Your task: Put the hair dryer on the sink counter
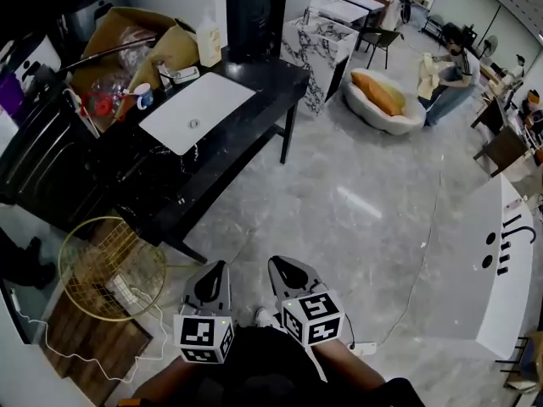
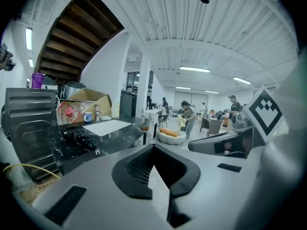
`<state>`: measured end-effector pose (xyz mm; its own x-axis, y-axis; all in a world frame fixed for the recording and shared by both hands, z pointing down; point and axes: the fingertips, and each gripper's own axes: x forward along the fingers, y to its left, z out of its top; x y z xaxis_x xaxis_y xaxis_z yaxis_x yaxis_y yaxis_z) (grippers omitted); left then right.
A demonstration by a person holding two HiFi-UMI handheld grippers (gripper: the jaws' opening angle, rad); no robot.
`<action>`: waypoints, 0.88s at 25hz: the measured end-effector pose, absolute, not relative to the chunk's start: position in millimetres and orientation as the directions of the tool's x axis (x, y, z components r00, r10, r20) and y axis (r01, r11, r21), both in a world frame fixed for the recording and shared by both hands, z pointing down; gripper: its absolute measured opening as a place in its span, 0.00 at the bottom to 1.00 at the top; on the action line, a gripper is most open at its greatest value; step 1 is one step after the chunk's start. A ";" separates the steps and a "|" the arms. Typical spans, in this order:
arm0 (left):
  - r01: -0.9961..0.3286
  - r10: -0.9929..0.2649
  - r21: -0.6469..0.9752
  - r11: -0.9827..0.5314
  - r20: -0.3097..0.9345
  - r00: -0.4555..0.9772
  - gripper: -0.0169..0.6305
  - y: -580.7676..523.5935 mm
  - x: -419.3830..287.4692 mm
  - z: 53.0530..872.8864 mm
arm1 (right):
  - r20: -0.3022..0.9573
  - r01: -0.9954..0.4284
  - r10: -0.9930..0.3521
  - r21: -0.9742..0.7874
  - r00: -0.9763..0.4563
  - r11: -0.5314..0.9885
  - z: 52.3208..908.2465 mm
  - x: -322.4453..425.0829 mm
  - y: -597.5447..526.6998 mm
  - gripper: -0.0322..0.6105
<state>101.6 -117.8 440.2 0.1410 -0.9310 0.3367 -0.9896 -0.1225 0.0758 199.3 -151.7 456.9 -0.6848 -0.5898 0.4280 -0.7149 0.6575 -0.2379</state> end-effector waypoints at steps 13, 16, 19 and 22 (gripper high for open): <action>-0.990 -0.921 0.067 -0.122 0.365 0.138 0.04 -55.6 97.3 442.3 | 0.462 -0.725 -0.581 -0.239 -0.670 0.646 462.0 192.1 -98.8 0.09; -0.988 -0.924 0.073 -0.137 0.351 0.154 0.04 -41.7 85.3 438.8 | 0.462 -0.733 -0.590 -0.235 -0.662 0.638 459.5 175.9 -80.5 0.09; -0.985 -0.926 0.084 -0.151 0.336 0.171 0.04 -32.1 73.1 436.7 | 0.468 -0.740 -0.593 -0.239 -0.655 0.629 462.0 158.9 -61.2 0.09; -0.982 -0.927 0.086 -0.166 0.326 0.185 0.04 -23.4 63.4 434.6 | 0.480 -0.752 -0.598 -0.246 -0.642 0.611 468.9 149.1 -45.7 0.08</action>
